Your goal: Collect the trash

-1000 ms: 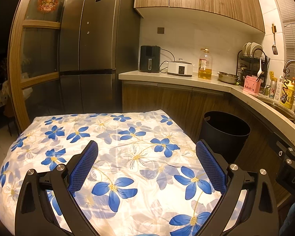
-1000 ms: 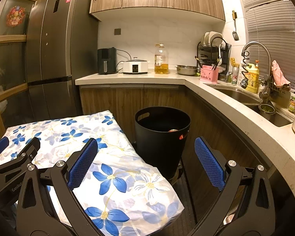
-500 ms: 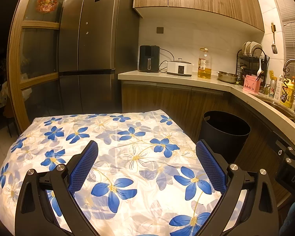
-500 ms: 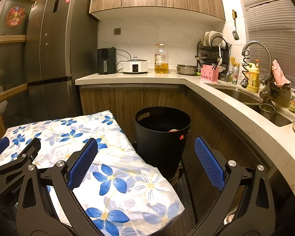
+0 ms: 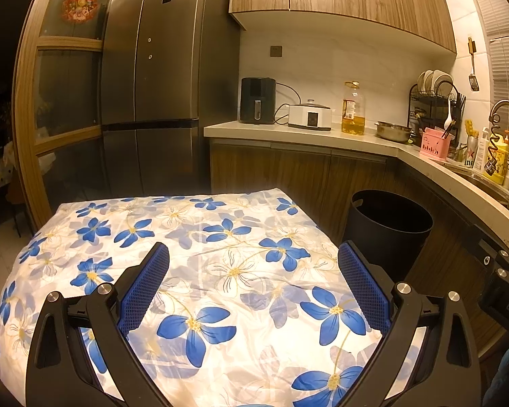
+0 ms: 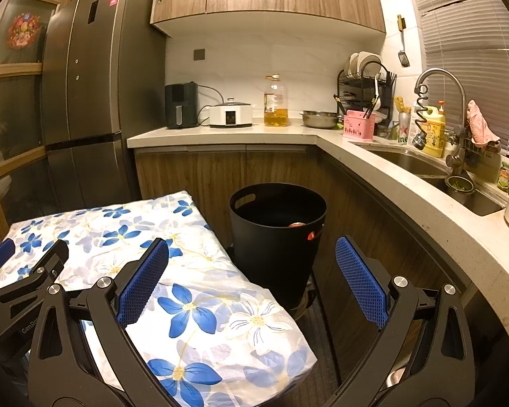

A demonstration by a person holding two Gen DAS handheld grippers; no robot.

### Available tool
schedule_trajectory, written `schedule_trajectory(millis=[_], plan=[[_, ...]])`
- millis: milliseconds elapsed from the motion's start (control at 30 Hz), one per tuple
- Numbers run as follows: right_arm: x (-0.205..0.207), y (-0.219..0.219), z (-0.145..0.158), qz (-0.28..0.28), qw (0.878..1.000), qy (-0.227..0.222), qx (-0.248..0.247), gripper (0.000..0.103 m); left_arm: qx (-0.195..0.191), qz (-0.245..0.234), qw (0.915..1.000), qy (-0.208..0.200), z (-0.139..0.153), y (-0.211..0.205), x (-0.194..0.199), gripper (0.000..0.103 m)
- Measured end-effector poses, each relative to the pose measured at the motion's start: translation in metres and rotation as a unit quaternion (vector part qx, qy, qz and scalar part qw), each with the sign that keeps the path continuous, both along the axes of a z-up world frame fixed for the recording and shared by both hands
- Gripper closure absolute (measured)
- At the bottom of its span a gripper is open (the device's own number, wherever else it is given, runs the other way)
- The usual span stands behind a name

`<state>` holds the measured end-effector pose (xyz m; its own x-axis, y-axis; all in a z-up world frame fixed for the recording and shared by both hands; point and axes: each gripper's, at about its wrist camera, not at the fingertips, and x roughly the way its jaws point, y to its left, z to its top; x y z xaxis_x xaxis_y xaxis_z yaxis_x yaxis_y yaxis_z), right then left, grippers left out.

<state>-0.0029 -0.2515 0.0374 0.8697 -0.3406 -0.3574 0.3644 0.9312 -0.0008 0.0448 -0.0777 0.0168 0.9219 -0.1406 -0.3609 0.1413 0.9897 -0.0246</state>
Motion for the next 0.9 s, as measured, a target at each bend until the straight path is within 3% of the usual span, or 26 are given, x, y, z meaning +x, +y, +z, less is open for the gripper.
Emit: schedule_trajectory(millis=[900], plan=[[-0.0024,0.0031,0.0028,-0.001,1.0,-0.005,0.0,0.005,-0.001,-0.003,1.0,-0.004,0.0035,0.0005,-0.0036,0.008]])
